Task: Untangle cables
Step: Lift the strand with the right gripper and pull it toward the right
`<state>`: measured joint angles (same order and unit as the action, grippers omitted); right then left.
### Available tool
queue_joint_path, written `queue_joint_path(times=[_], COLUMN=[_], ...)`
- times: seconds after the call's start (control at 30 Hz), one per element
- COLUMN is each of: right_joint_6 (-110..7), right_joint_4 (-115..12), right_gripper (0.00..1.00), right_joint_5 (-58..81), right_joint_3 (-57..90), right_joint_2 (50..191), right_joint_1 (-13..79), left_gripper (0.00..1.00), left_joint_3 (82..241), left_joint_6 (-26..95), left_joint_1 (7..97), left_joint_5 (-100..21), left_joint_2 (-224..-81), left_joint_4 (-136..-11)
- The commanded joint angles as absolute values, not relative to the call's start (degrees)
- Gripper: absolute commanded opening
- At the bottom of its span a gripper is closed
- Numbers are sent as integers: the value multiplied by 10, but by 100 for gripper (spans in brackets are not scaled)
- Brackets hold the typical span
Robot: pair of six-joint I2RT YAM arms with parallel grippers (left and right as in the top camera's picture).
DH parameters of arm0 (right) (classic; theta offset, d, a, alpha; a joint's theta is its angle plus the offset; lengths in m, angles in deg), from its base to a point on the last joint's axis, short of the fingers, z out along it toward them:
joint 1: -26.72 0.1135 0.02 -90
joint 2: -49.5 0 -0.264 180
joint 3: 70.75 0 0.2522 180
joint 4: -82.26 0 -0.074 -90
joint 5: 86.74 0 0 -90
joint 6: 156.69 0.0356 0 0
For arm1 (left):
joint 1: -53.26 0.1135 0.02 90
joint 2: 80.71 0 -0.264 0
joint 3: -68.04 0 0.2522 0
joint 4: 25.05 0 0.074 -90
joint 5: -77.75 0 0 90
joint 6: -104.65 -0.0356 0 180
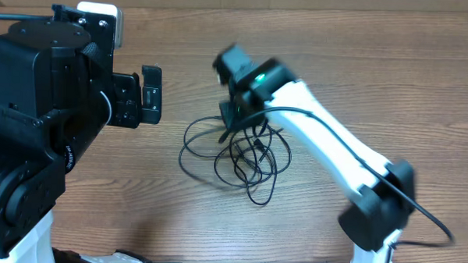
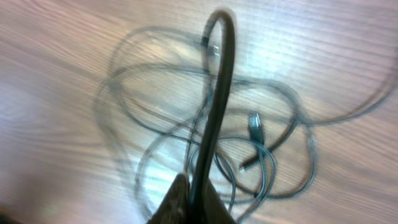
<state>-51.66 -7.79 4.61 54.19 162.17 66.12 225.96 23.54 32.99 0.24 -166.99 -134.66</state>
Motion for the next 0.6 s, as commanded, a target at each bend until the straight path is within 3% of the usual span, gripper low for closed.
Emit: queue_joint_path(times=[0.0, 0.23, 0.57], right_joint_6=[-522, -548, -596], right_joint_4=[-39, 15, -39], right_gripper=[4, 4, 4], right_joint_5=[13, -5, -132], right_joint_3=[700, 1024, 1229], right_joint_2=[1551, 1545, 1512], right_joint_1=[660, 660, 660], left_gripper=[100, 100, 100], left_joint_3=[2263, 2263, 2247], left_joint_6=[238, 239, 239], left_joint_1=[331, 331, 331], left_joint_5=[4, 2, -14], left_joint_2=[-1670, -1670, -1682], left_joint_4=[-1348, -1356, -1356])
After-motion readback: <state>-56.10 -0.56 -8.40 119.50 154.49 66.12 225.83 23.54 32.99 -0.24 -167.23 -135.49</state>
